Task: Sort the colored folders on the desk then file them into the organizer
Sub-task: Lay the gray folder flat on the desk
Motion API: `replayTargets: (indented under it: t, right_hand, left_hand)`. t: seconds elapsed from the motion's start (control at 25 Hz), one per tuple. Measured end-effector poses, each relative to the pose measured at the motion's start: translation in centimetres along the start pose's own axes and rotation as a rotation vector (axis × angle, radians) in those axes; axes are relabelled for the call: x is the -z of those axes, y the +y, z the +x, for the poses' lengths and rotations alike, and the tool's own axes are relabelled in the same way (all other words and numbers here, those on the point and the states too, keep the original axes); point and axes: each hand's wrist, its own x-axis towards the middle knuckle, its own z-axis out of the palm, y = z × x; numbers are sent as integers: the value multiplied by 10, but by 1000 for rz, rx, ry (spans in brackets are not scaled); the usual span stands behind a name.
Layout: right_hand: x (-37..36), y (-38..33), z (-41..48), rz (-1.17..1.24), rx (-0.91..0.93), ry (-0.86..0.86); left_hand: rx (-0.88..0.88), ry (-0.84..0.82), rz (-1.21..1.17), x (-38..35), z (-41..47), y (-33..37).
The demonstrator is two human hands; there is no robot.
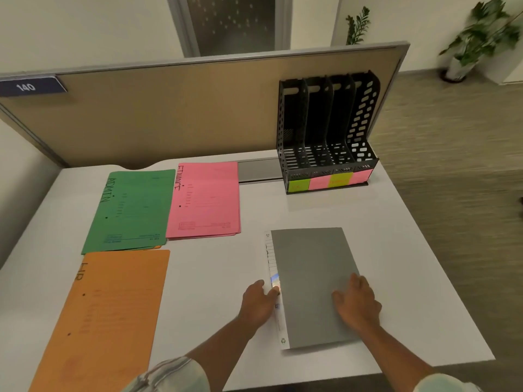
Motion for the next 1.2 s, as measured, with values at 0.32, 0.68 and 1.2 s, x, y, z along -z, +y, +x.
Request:
replayTargets:
  t: [0.32,0.68,1.2]
  right_hand:
    - [6,9,20,60,-75,-28]
    - [-13,1,24,532,-40,-2]
    - [-69,-151,-37,540,81,-140]
  left_hand:
    - [137,-30,-303,-19,-21,37]
    - [-40,91,-479,21,-23,8]
    - [13,152,-433,162,-19,-94]
